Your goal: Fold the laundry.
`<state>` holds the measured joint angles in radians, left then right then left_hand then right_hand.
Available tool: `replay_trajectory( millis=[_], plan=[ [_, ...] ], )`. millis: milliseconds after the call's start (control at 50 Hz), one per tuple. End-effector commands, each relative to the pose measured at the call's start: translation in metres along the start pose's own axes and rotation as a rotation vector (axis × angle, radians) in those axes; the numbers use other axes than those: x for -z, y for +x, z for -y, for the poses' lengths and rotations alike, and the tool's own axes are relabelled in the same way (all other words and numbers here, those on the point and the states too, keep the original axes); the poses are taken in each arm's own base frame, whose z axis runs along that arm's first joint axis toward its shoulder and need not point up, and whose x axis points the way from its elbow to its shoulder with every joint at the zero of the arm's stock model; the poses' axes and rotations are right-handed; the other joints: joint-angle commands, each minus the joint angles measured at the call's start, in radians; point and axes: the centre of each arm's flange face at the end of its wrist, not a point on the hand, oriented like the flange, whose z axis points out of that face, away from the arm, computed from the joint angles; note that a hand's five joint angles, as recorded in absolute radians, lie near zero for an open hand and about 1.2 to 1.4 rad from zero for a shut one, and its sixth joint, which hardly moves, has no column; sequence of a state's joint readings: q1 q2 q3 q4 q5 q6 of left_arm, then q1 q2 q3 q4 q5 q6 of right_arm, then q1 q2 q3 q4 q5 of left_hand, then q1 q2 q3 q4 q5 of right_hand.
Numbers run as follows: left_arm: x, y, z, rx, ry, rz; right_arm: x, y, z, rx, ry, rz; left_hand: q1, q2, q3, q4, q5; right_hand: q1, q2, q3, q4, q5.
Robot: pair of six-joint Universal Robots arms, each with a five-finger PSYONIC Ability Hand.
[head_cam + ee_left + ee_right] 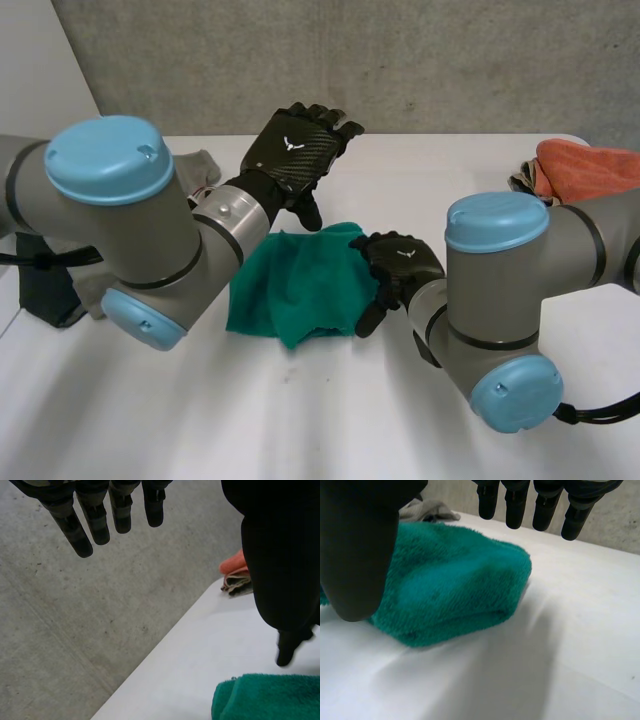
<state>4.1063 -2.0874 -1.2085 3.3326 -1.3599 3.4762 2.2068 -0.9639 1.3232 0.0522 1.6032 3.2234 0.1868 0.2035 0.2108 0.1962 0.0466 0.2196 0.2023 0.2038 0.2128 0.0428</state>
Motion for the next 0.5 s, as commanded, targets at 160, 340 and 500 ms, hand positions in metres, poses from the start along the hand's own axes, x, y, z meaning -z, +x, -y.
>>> replay_trajectory(
  millis=[160,340,500],
  plan=[
    [0.013,-0.017,0.027,0.009,-0.010,0.028,0.005,-0.003,0.009,-0.012,0.033,0.055,-0.012,-0.029,-0.036,-0.022,-0.047,0.175,0.192,0.191,0.182,0.177],
    [0.013,-0.030,0.028,0.051,-0.008,0.059,0.014,-0.033,-0.003,0.049,0.036,0.124,-0.012,-0.029,-0.036,-0.022,-0.047,0.386,0.404,0.402,0.393,0.389],
    [0.013,-0.033,0.024,0.064,-0.021,0.065,0.006,-0.045,-0.008,0.104,0.090,0.129,-0.012,-0.029,-0.036,-0.022,-0.047,0.436,0.453,0.452,0.443,0.438]
  ],
)
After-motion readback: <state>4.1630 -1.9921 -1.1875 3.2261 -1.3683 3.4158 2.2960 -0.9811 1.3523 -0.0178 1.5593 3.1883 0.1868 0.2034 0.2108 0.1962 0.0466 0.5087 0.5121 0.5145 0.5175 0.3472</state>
